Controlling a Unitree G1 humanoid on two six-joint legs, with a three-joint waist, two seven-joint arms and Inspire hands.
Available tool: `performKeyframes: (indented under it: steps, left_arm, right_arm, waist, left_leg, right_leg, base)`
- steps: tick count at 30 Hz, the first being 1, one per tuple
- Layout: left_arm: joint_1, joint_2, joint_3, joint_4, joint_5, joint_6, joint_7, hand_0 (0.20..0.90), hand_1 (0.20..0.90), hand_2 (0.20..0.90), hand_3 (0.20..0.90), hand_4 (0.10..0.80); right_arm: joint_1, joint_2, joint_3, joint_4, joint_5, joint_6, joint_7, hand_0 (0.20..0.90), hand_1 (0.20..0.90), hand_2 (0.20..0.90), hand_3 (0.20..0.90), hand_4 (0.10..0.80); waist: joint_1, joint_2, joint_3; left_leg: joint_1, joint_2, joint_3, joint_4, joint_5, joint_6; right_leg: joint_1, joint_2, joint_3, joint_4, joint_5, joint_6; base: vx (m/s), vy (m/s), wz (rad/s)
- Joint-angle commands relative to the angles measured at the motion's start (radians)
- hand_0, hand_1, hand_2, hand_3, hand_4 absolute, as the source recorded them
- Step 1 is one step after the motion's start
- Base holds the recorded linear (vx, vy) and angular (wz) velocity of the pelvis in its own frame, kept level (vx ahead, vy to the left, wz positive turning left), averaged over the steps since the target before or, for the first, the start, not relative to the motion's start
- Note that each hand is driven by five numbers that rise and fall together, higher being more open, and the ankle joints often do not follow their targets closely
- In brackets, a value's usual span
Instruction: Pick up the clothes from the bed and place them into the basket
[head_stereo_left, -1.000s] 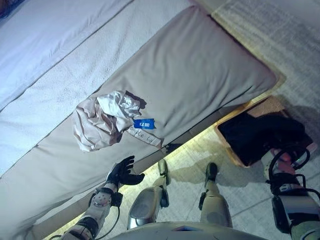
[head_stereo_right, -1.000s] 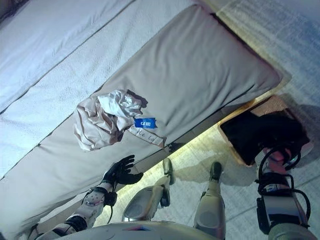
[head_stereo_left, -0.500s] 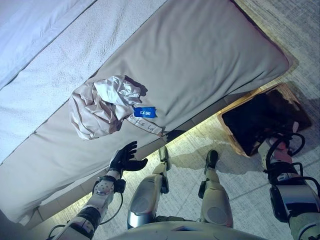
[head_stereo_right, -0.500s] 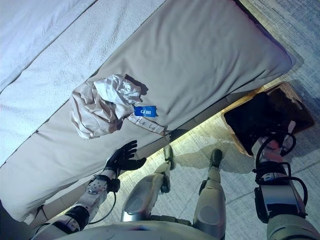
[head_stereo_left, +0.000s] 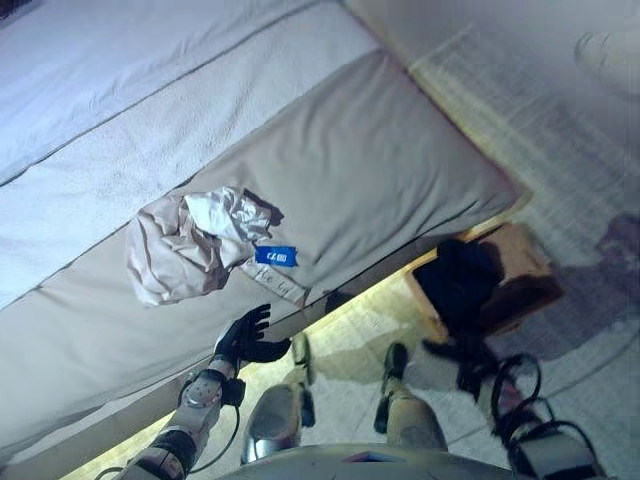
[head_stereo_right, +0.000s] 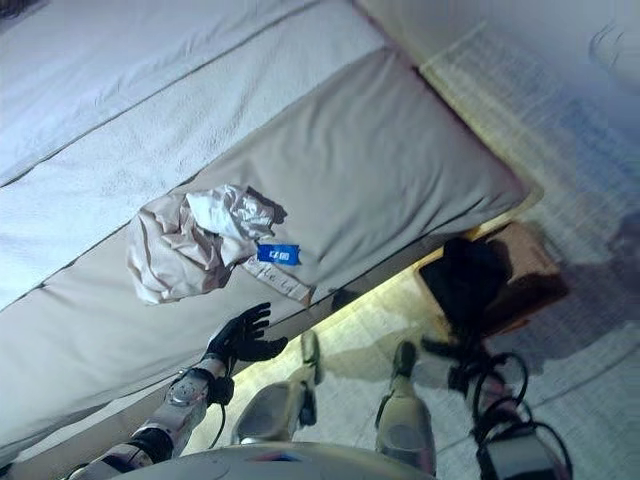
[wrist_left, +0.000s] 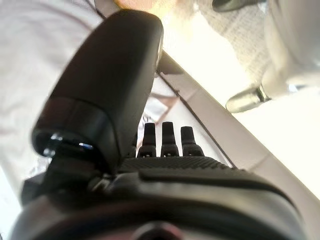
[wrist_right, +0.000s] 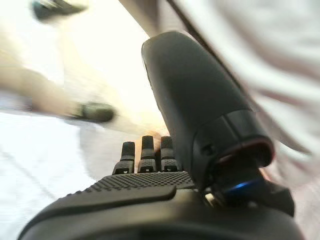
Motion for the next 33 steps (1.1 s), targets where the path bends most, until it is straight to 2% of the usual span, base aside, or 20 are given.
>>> performKeyframes:
  steps: [1,4,8,15,23,33]
  left_arm:
    - [0.002,-0.022,0.026,0.061,0.036,-0.041,-0.013,0.900,0.900,0.900,0.900,0.800]
    - [0.006,-0.040,0.030,0.103,0.037,-0.034,-0.052,0.900,0.900,0.900,0.900,0.800]
    - [0.023,-0.066,0.037,0.152,0.029,-0.026,-0.083,0.900,0.900,0.900,0.900,0.800]
    - [0.021,-0.058,0.064,0.189,0.012,-0.006,-0.126,0.900,0.900,0.900,0.900,0.800]
    - [0.051,-0.070,0.093,0.209,0.016,0.018,-0.115,0.900,0.900,0.900,0.900,0.800]
    - [0.081,-0.069,0.130,0.211,-0.017,0.030,-0.073,0.900,0.900,0.900,0.900,0.800]
  right_arm:
    - [0.029,0.006,0.027,0.008,-0.055,-0.012,0.039,0.900,0.900,0.900,0.900,0.800]
    - [0.068,0.036,0.061,0.011,-0.088,-0.009,0.036,0.900,0.900,0.900,0.900,0.800]
    - [0.102,0.058,0.038,0.005,-0.064,-0.002,-0.025,0.900,0.900,0.900,0.900,0.800]
    - [0.127,0.054,0.011,0.007,-0.102,-0.020,-0.022,0.900,0.900,0.900,0.900,0.800]
    - [0.141,0.060,0.005,0.010,-0.131,-0.026,-0.028,0.900,0.900,0.900,0.900,0.800]
    - [0.143,0.056,0.007,0.022,-0.164,-0.077,-0.044,0.900,0.900,0.900,0.900,0.800]
  waist:
    - [0.030,0.018,-0.069]
    - [0.027,0.015,-0.103]
    - [0.020,0.014,-0.145]
    - [0.003,0.014,-0.169]
    - [0.002,0.007,-0.184]
    - [0.045,0.002,-0.185]
  left_leg:
    - [0.008,0.000,-0.047,0.005,-0.047,-0.027]
    - [0.027,0.001,-0.050,0.001,-0.044,-0.032]
    - [0.056,0.004,-0.053,0.002,-0.046,-0.035]
    - [0.098,0.012,-0.049,0.010,-0.060,-0.037]
    - [0.120,0.016,-0.050,0.009,-0.068,-0.041]
    - [0.103,0.015,-0.067,0.014,-0.054,-0.049]
  right_leg:
    - [0.004,0.022,-0.033,0.096,-0.071,-0.038]
    - [0.036,0.026,-0.042,0.094,-0.083,-0.039]
    - [0.070,0.029,-0.046,0.102,-0.100,-0.043]
    - [0.112,0.033,-0.039,0.116,-0.127,-0.049]
    - [0.139,0.040,-0.033,0.109,-0.137,-0.049]
    - [0.158,0.044,-0.074,0.096,-0.143,-0.057]
  base:
    - [0.068,0.023,0.15]
    - [0.067,0.043,0.10]
    - [0.084,0.049,0.10]
    - [0.072,0.031,-0.02]
    - [0.054,-0.001,-0.02]
    - [0.046,0.011,0.07]
